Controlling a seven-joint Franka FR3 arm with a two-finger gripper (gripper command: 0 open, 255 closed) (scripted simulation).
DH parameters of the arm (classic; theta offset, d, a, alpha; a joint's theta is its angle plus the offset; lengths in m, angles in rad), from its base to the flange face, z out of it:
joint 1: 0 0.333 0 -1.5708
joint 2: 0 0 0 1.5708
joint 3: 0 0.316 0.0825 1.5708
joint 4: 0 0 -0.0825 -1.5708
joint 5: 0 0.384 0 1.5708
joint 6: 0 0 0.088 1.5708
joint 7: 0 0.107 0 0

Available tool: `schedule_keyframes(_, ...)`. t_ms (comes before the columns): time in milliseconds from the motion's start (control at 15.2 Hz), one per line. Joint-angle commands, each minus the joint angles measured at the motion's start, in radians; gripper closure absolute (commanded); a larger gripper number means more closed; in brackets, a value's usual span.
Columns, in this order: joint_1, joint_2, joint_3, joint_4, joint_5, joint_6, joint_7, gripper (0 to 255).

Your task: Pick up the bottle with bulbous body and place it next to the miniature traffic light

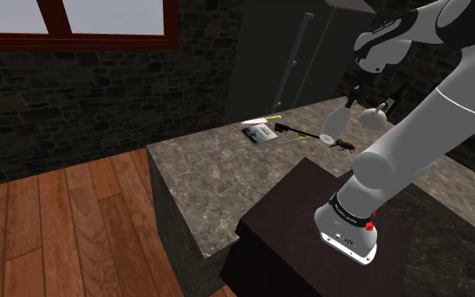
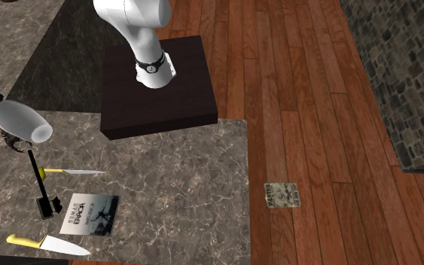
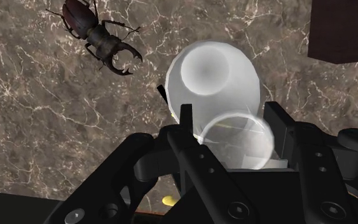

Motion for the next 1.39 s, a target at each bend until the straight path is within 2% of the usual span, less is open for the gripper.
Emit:
schedule_keyframes(0,0.000,0.013,-0.002,-0.018,0.008,0.030,-0.005,255)
schedule_keyframes(594,-0.004,0.097,-0.010,-0.076,0.070,0.153,-0.047,255)
schedule_keyframes(1122,-0.015,0.189,0.000,-0.111,0.151,0.258,-0.102,255)
schedule_keyframes(1320,-0.017,0.195,0.002,-0.113,0.157,0.264,-0.106,255)
